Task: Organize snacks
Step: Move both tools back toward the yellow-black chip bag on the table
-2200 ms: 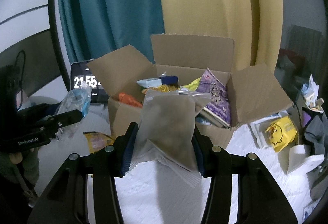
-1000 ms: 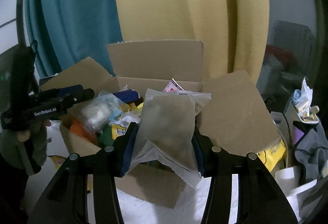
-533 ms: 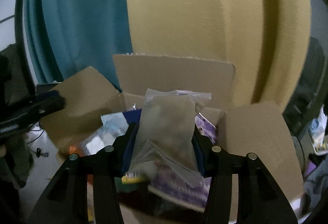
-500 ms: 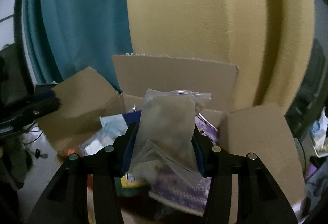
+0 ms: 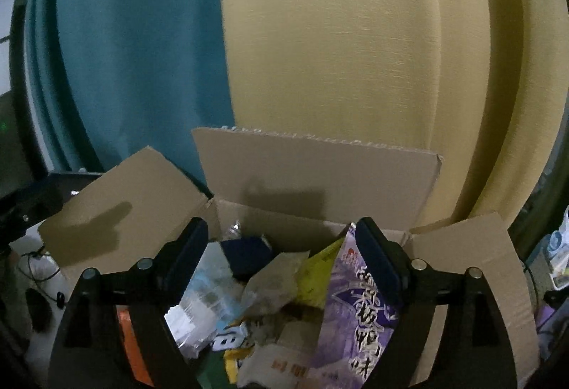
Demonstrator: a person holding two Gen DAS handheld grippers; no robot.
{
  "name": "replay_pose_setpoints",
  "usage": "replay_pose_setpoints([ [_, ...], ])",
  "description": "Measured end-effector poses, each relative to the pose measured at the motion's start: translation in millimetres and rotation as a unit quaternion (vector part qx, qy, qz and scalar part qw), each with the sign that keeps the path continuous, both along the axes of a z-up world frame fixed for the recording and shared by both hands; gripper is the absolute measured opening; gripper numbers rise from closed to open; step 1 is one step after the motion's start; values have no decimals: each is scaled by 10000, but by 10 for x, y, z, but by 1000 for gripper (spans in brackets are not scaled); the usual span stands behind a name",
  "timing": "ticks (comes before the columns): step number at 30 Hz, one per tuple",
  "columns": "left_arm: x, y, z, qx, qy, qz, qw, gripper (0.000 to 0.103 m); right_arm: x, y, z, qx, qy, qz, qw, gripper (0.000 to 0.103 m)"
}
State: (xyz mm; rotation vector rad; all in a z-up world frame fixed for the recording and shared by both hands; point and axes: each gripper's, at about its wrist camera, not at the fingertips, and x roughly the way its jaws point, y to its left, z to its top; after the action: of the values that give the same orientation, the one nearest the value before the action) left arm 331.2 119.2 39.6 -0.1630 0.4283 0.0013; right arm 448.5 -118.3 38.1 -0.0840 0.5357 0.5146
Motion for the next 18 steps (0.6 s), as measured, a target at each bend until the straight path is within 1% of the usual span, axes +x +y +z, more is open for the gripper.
replay_pose_setpoints([
  [10, -365, -145, 64, 0, -51, -125, 9999, 81, -487, -7, 8, -81, 60, 170, 9998, 87],
  [18, -662, -190, 27, -6, -17, -133, 9999, 81, -840, -3, 3, -72, 78, 272, 9996, 87],
])
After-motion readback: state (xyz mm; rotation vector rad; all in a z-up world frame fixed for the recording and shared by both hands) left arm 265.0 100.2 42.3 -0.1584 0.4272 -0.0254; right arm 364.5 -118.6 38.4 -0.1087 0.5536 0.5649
